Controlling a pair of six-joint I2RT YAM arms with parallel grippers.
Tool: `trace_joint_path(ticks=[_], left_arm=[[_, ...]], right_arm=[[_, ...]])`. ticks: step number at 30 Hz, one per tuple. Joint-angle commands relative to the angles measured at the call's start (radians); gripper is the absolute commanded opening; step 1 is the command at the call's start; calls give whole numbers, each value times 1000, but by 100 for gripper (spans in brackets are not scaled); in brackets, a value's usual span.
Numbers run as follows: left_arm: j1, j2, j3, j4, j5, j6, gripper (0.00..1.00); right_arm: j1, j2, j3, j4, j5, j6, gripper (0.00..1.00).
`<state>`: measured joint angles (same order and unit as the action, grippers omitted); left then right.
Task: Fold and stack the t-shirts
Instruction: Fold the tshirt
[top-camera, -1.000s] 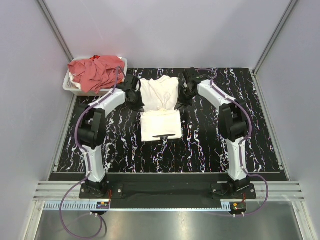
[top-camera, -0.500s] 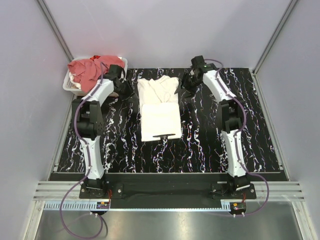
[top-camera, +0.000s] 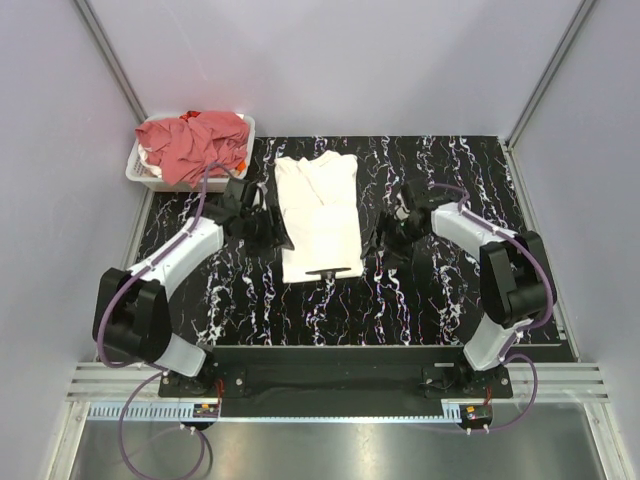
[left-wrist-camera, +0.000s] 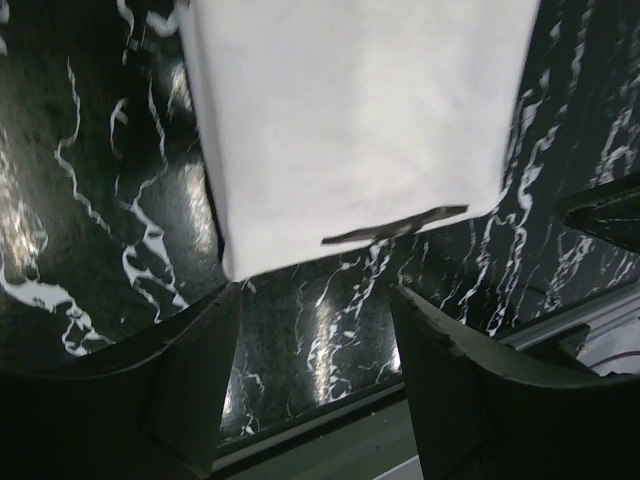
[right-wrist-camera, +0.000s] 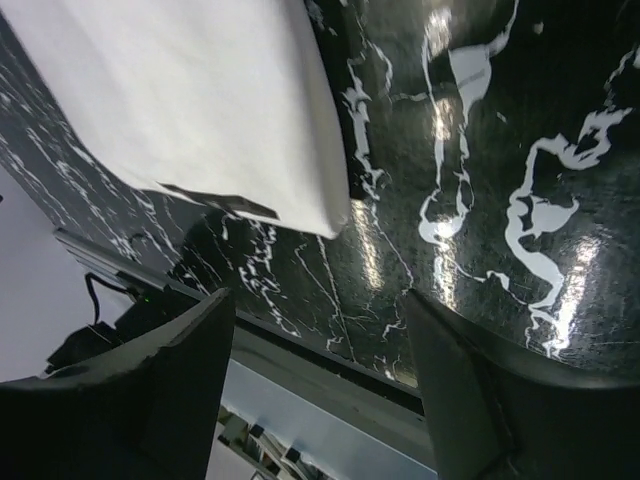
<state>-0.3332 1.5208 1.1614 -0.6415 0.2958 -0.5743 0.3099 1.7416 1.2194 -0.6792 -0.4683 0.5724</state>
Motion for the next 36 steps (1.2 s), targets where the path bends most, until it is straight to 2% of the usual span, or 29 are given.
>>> trace_joint_path(ticks=[1,5,11,13,16,19,23,29,30,36], left_arm=[[-13,-95,-147,126,-29,-25,66],[-23,-154,-281,209,-3,-45,66],[-44,-197,-377,293,-14,-71,63],[-44,-192,-402,335,-6,-87,63],[-47,-169,-448,394,3,-108,56],[-49,-140,-488,448,3,-119,56],[-50,-114,-537,511,3,-133,54],[-53,-94,-591,583,-1,-156,52],[-53,-91,-594,591,-1,-159,52],[-61,-47,-614,635,-6,-168,52]], right_arm=[[37,-48,-118,164,-55,15,74],[52,-37,-185,237,-53,26,68],[66,50,-199,314,-79,30,61],[66,81,-195,328,-82,29,56],[66,113,-195,340,-84,29,51],[64,133,-199,352,-76,23,47],[66,151,-211,369,-76,12,33],[67,177,-219,411,-82,7,21],[66,182,-222,412,-81,6,17],[67,199,-231,431,-79,-6,7]])
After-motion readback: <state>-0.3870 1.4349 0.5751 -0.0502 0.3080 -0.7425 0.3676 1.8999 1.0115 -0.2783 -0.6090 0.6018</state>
